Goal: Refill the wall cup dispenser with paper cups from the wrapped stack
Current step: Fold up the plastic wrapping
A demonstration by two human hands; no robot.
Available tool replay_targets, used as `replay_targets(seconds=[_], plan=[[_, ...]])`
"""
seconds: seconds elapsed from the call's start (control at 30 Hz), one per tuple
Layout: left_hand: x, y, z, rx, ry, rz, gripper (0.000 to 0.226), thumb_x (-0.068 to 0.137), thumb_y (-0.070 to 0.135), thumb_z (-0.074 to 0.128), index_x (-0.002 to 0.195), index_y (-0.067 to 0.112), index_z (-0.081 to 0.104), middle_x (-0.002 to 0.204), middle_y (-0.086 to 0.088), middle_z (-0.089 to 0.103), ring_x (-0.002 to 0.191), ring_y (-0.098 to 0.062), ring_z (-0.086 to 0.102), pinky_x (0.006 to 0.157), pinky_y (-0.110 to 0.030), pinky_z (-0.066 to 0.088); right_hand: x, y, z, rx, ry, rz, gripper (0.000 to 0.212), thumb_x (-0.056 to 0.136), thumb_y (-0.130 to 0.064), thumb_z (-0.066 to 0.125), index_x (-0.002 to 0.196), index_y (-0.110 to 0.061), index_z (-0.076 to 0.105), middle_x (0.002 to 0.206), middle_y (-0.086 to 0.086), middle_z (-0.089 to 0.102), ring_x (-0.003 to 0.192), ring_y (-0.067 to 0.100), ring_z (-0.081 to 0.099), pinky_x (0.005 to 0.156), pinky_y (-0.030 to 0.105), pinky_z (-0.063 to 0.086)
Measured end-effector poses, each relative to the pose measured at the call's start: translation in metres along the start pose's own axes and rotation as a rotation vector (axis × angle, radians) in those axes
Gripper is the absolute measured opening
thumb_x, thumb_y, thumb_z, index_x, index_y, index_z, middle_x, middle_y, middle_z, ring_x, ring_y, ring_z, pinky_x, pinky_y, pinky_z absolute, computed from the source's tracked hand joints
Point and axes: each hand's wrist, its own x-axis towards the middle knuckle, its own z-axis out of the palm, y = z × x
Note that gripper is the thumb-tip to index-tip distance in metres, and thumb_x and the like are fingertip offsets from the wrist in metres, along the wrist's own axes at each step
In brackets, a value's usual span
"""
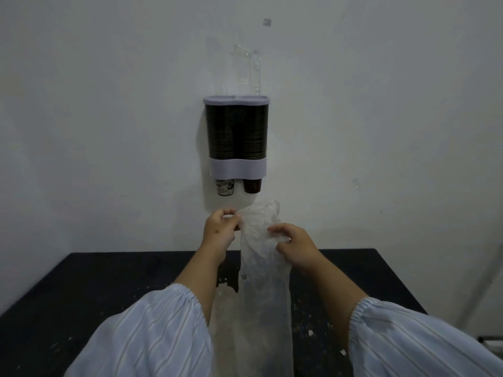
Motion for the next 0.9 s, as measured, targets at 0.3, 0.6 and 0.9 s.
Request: replay_targets(seconds=[0.3,0.6,0.9], plan=[[0.010,0.017,-0.005,0.011,0.044,0.091,0.009,0.093,0.015,0.053,0.094,0.012,0.061,0.096,-0.007,0.064,0.093,-0.019,0.060,0.076,-0.031,0.047,-0.004,-0.001,-0.021,0.042,-0.013,0.001,0.040,0.084,0.012,0.047,0.109,-0.014,0.064,0.119,0.007,0.055,0.098,0.021,0.055,0.068,0.024,0.050],[0.008,0.014,-0.002,-0.089,-0.012,-0.082,0.050,0.092,0.025,0.056,0.139,0.018,0.039,0.112,-0.006,0.060,0.097,-0.020,0.059,0.082,-0.034,0.049,0.001,-0.001,-0.020,0.076,-0.016,0.025,0.037,0.086,0.010,0.048,0.104,-0.019,0.062,0.113,0.012,0.064,0.102,0.035,0.061,0.074,0.039,0.051],[0.002,-0.005,0.010,0.080,-0.224,-0.024,0.074,0.089,0.006,0.057,0.147,0.029,0.017,0.126,-0.021,0.057,0.108,-0.029,0.058,0.085,-0.039,0.053,0.011,0.001,-0.022,0.126,0.024,-0.008,0.048,0.084,0.007,0.053,0.121,-0.023,0.055,0.117,0.007,0.054,0.100,0.020,0.056,0.070,0.027,0.053]])
